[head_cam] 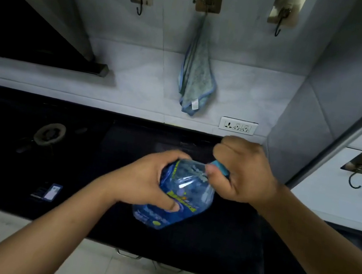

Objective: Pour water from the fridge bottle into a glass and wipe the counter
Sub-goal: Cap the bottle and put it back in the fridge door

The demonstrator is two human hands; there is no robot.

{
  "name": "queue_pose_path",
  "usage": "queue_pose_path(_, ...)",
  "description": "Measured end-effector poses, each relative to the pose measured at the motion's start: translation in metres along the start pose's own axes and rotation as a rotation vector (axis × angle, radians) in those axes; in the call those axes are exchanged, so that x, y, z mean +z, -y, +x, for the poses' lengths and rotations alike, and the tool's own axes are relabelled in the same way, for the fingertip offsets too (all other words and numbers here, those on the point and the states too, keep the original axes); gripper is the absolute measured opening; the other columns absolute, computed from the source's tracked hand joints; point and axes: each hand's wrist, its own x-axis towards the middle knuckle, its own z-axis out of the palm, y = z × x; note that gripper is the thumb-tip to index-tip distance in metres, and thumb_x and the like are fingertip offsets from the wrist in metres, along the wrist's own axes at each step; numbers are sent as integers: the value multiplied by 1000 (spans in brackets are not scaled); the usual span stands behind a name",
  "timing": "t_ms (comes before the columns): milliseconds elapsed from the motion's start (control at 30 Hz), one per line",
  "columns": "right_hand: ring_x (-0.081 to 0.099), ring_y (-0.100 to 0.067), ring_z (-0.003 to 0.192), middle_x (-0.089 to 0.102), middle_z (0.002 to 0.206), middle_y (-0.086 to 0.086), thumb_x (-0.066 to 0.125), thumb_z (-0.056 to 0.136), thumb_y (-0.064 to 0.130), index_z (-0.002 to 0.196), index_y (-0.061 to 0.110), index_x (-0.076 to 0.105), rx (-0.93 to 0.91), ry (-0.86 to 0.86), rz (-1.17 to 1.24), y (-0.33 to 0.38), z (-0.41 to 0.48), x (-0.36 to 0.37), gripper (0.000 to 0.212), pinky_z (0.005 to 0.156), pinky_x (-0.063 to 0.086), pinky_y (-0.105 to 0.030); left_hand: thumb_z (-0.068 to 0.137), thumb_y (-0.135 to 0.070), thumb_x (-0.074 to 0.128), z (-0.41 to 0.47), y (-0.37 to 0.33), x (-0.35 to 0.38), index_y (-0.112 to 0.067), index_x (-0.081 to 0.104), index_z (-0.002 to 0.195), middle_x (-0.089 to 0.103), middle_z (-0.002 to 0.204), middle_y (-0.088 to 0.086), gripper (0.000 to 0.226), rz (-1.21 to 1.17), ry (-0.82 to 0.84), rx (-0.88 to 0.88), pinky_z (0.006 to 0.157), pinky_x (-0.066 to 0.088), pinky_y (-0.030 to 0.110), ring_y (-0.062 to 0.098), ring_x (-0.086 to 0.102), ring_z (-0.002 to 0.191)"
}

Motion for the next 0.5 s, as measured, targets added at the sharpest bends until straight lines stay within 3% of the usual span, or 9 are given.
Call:
queue_pose_path(100,52,-31,55,44,49,-6,47,93,43,51,8,43,658,151,64,8,14,7,55,53,39,-33,52,-21,94,2,-3,16,-40,57,115,72,103,-14,75,95,-156,-74,79,54,19,0,71,91)
queue_pose_path(133,53,-30,56,45,48,-5,47,93,48,50,8,43,771,223,38,7,15,10,58,54,38,-32,51,-22,94,1,-3,21,-40,56,114,71,102,-15,75,148,-220,-76,78,50,13,-4,68,91)
queue_pose_path(167,52,-27,53,45,47,-2,46,92,53,50,10,42,733,238,-9,5,13,13,60,52,34,-30,51,-24,93,-1,-2,24,-40,55,114,68,103,-16,76,186,-266,-61,78,47,10,-5,65,92)
queue_pose_path(233,43,-21,47,41,50,5,44,90,59,54,16,36,408,136,-50,7,9,5,57,49,26,-29,52,-24,93,-4,-4,20,-39,54,115,65,107,-15,76,199,-265,-16,80,48,14,0,64,96)
queue_pose_path(300,38,-21,48,37,57,5,49,91,49,62,19,33,122,33,51,8,4,-1,45,47,28,-32,53,-21,92,-6,-8,11,-37,54,119,66,108,-11,77,153,-179,26,82,54,23,9,67,97)
queue_pose_path(333,37,-22,48,35,57,3,50,91,43,62,19,33,84,-10,130,8,2,-2,41,46,30,-34,54,-20,93,-7,-10,9,-36,55,120,68,108,-9,78,120,-143,32,83,56,25,10,69,97)
queue_pose_path(400,37,-25,46,33,50,0,48,90,40,56,17,32,230,-63,201,11,5,3,44,46,33,-36,54,-20,93,-8,-11,10,-37,56,121,71,107,-10,78,72,-135,3,82,57,23,8,71,96)
queue_pose_path(500,45,-30,51,35,44,-1,45,88,48,49,11,34,572,56,30,19,20,18,55,53,33,-32,53,-19,95,-11,-3,20,-40,56,116,71,104,-15,76,52,-236,-80,78,55,22,5,71,91)
